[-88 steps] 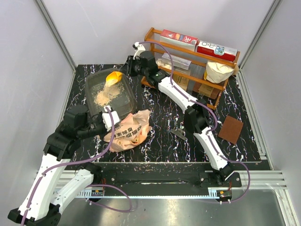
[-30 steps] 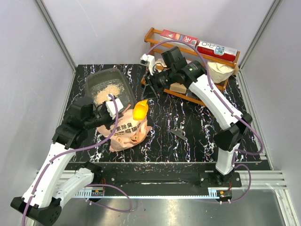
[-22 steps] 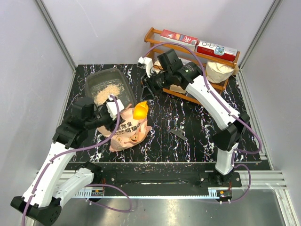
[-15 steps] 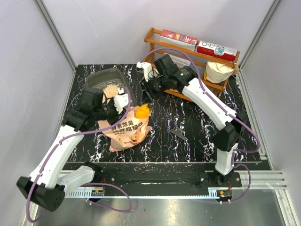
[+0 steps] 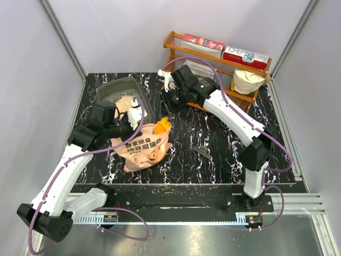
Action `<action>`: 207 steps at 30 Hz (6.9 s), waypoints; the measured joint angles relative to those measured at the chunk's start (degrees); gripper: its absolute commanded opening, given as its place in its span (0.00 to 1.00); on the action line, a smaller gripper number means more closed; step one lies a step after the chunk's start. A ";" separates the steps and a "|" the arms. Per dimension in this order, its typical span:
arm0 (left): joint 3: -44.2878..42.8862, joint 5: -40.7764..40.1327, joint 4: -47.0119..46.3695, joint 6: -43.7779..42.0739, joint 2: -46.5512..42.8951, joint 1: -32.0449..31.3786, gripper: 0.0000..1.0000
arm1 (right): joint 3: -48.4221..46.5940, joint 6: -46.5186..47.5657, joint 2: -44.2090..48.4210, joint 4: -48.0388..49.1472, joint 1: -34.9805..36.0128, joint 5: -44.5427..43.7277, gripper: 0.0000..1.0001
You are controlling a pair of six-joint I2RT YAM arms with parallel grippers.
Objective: Fill the litter box with clean litter
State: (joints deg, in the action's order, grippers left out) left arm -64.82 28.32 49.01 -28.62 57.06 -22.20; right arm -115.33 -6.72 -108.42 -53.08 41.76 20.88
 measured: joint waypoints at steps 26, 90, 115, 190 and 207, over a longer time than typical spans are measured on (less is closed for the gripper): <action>0.39 1.88 -4.87 10.47 3.15 -0.68 0.00 | 26.23 -19.47 3.48 27.04 1.38 -4.63 0.00; -4.50 -1.36 5.55 -7.65 4.11 -1.38 0.00 | 43.50 -77.61 -8.22 92.63 -24.65 47.45 0.00; 2.97 -0.81 5.73 -17.73 -5.60 -1.70 0.00 | -7.67 -46.93 -20.24 47.78 -16.83 19.34 0.00; 8.35 5.55 -2.08 3.08 -11.21 5.86 0.00 | 1.16 30.99 3.56 5.09 -4.87 34.45 0.00; 3.69 6.60 -5.33 17.14 -2.29 5.95 0.00 | -3.54 3.96 -0.61 0.94 -1.40 3.58 0.00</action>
State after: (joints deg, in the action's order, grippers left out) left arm -61.12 34.92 43.68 -11.49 54.76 -16.25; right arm -118.87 -2.76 -109.03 -52.14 40.36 24.47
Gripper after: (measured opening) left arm 0.063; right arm 0.334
